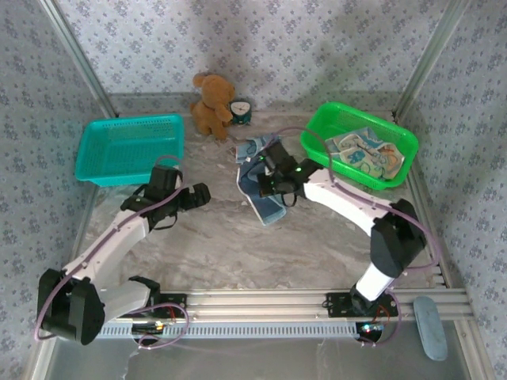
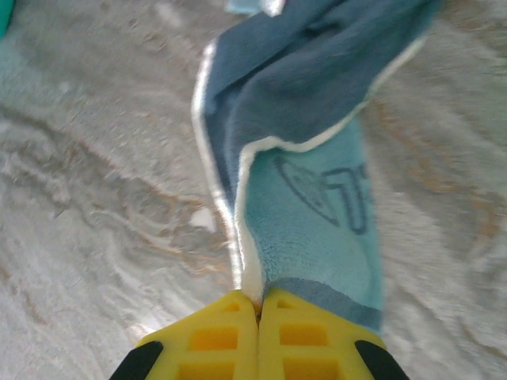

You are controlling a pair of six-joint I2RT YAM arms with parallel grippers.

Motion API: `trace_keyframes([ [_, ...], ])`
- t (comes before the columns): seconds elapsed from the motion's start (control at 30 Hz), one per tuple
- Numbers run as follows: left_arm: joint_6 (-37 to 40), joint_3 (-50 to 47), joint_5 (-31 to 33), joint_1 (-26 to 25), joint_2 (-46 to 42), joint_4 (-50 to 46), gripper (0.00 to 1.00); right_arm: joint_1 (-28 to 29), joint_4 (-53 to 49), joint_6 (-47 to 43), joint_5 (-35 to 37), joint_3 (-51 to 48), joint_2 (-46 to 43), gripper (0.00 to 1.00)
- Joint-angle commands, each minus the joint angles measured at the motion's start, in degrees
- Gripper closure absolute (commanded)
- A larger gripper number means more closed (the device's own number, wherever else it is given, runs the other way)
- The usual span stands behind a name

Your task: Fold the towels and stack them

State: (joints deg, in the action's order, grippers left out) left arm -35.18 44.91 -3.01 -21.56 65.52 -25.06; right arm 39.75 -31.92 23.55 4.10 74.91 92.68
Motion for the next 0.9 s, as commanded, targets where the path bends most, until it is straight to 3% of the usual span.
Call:
trace_keyframes([
  [0.0, -4.3, 3.2, 1.8, -5.2, 4.0, 2.2, 0.01, -4.7, -2.2, 1.1, -0.1, -4.1, -3.7, 1.0],
  [0.3, -12.4, 10.4, 1.0, -20.4, 22.0, 7.2, 0.24, -14.0, -1.2, 1.5, -3.2, -11.3, -7.9, 1.0],
  [0.4, -15.1, 15.0, -0.1, -24.6, 29.1, 6.8, 0.42, -15.9, -0.4, 1.3, -4.0, -12.5, -8.3, 1.0],
  [0.67, -18.2, 26.0, 2.5, -31.5, 40.0, -1.1, 0.58, -17.5, 1.0, 1.0, -5.7, -14.0, -8.3, 1.0],
  [0.87, -19.0, 29.8, 2.7, -32.2, 44.7, -5.8, 0.56, -17.7, 1.7, 1.0, -5.9, -15.7, -9.0, 1.0],
])
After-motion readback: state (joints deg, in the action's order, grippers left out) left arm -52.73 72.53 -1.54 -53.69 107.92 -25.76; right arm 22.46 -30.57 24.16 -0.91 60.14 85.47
